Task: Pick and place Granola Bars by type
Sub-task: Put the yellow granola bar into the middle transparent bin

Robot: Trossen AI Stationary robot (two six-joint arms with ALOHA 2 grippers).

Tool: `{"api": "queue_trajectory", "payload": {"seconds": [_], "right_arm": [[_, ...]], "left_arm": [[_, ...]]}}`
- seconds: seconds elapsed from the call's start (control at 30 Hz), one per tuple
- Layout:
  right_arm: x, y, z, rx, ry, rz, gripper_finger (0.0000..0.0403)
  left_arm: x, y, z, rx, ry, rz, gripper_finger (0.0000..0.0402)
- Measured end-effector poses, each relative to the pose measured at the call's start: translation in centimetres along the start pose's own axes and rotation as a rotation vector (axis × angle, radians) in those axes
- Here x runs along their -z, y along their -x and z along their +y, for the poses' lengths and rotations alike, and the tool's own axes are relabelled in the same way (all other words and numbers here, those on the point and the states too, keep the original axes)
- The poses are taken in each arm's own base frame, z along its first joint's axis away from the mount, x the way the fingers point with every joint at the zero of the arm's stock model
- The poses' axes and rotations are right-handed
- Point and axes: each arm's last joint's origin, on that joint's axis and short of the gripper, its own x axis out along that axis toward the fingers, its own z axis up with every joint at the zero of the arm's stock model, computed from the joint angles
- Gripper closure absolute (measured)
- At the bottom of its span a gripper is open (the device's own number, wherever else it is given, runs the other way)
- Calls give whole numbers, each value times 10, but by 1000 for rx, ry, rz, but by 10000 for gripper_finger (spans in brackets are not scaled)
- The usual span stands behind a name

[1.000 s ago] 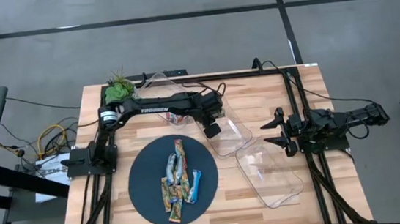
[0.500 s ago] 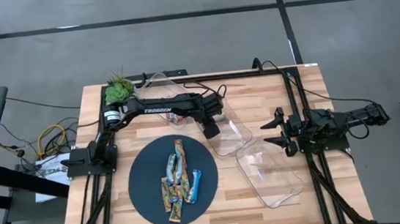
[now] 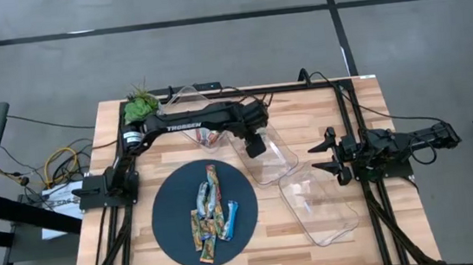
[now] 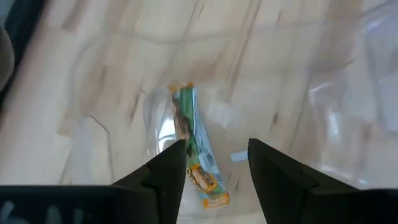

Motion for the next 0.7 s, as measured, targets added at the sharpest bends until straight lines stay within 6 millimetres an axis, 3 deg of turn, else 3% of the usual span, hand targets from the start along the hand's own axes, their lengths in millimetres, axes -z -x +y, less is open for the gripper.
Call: {"api": "queue_trajectory", "payload": {"seconds": [0.17,0.37,0.7], "right_arm": [[0,0,0,0,0,0,179],[0,0,0,0,0,0,179],[0,0,0,0,0,0,179]], "left_arm": [[-8,36,-8,7,17,9,235],[2,79,-20,-27,100,23,235],[29,104,-35,-162,327,181,235]]}}
